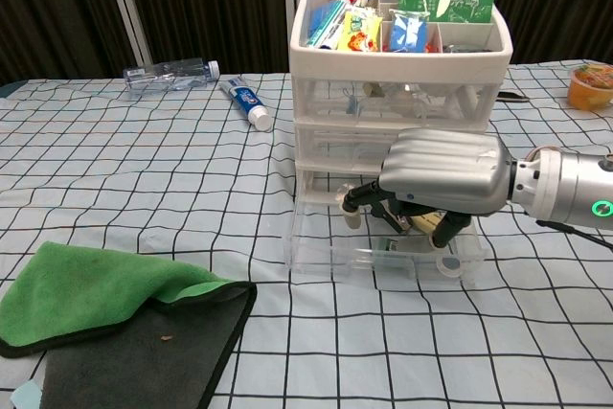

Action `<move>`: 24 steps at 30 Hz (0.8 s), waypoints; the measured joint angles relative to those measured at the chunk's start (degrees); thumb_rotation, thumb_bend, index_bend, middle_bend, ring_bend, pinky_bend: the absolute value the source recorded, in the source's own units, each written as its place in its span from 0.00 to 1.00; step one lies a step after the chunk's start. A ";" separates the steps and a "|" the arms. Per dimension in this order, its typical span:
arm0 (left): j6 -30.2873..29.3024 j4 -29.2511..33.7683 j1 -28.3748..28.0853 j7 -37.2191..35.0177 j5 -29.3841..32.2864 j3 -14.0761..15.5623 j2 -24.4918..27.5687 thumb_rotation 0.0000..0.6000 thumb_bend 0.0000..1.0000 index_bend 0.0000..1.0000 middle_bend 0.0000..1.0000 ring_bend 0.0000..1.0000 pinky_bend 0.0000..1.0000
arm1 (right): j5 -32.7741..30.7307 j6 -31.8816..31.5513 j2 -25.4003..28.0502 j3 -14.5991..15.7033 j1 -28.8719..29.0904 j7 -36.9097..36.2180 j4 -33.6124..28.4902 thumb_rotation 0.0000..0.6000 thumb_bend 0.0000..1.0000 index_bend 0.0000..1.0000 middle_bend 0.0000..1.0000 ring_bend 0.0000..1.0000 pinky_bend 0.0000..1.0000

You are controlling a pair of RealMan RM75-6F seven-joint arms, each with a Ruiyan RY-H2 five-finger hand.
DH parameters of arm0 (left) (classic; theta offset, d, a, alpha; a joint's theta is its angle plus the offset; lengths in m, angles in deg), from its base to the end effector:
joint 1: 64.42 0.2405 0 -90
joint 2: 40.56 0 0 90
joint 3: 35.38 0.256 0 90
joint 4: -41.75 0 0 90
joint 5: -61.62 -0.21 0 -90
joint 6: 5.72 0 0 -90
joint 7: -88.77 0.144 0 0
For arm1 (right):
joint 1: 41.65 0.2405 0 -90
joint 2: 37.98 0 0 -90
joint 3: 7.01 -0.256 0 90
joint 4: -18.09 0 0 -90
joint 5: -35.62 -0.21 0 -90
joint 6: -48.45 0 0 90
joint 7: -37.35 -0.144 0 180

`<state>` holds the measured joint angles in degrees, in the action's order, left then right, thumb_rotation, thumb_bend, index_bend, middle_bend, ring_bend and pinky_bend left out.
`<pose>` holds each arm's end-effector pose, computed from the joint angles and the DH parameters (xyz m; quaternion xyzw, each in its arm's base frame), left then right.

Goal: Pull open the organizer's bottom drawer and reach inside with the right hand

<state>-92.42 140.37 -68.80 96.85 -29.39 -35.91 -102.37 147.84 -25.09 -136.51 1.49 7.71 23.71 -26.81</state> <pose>-0.2837 0.1679 0.1561 -0.6348 -0.3507 -0.3790 0.5748 -0.1614 -0.3336 -0.0464 0.8835 -0.0611 0.4146 0.2094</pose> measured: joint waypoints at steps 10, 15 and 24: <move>0.45 0.10 -0.24 0.91 0.48 -0.12 -0.36 1.00 0.00 0.00 0.00 0.00 0.00 | 1.54 -2.07 0.59 1.84 0.97 -1.10 2.84 1.00 0.00 0.40 1.00 0.98 0.78; 0.52 0.31 -0.32 1.31 0.48 -0.10 -0.46 1.00 0.00 0.00 0.00 0.00 0.00 | 1.72 -1.54 0.60 2.48 1.51 -1.21 3.03 1.00 0.00 0.37 1.00 0.98 0.78; 0.74 0.32 -0.47 1.51 0.90 -0.24 -0.55 1.00 0.00 0.00 0.00 0.00 0.00 | 2.19 -1.01 0.26 3.41 2.43 -1.12 3.71 1.00 0.00 0.32 1.00 0.98 0.78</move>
<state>-91.68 140.69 -69.26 98.36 -28.49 -36.14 -102.91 150.03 -26.10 -136.25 4.90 10.15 22.59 -23.09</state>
